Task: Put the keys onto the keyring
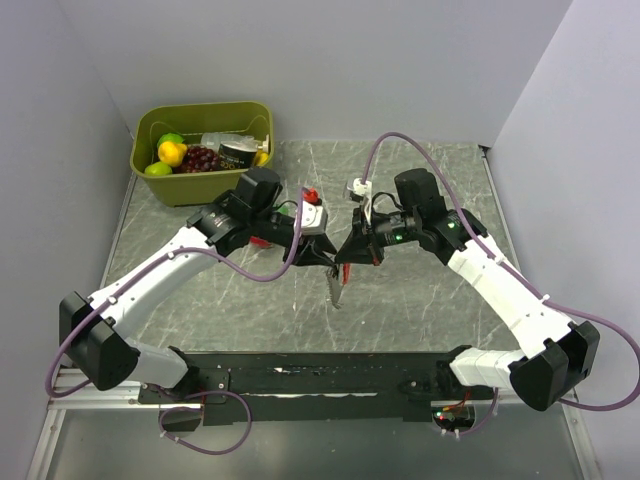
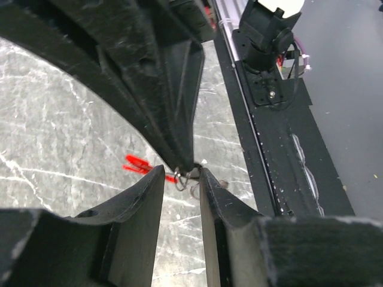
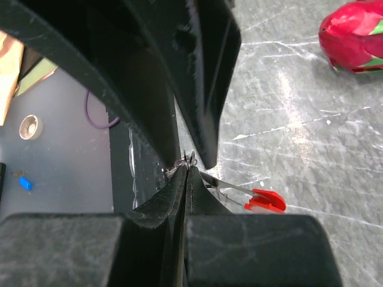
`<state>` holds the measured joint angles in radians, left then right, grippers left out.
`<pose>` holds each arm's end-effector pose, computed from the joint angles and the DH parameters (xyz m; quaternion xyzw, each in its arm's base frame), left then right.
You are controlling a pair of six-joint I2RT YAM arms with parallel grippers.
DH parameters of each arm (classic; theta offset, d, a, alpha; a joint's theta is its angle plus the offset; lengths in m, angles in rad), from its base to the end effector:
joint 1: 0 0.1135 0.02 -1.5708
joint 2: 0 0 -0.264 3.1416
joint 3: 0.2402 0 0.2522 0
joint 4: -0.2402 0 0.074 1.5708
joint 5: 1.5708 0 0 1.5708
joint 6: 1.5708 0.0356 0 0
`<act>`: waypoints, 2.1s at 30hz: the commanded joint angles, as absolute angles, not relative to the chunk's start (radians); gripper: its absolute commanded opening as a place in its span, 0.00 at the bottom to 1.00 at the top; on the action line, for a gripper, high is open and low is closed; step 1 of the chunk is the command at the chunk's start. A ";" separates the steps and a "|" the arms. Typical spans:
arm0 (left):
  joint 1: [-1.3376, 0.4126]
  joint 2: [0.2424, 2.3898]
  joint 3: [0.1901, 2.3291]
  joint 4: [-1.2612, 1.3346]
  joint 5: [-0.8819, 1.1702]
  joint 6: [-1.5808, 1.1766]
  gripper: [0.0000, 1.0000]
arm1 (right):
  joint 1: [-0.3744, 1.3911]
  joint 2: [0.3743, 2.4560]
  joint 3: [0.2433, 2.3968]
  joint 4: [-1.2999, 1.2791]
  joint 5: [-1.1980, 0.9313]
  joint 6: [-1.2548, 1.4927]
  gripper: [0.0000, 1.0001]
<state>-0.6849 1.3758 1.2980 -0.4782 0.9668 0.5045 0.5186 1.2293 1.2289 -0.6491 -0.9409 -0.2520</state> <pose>0.2121 -0.2111 0.3635 0.6206 0.5145 -0.4433 0.3919 0.2048 0.1500 0.3647 -0.4868 0.6642 0.4551 0.3388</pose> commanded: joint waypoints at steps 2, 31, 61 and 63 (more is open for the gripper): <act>-0.690 1.374 1.328 -0.462 1.017 0.515 0.33 | 0.523 1.203 1.238 -0.595 -0.956 -0.242 0.00; -0.693 1.327 1.200 -0.168 0.946 0.324 0.01 | 0.525 1.154 1.201 -0.529 -0.920 -0.204 0.19; -0.692 1.150 0.721 1.002 0.713 -0.288 0.01 | 0.325 0.907 0.976 -0.028 -1.120 0.172 0.68; -0.692 1.157 0.723 1.026 0.718 -0.304 0.01 | 0.325 0.907 0.977 -0.020 -1.134 0.173 0.68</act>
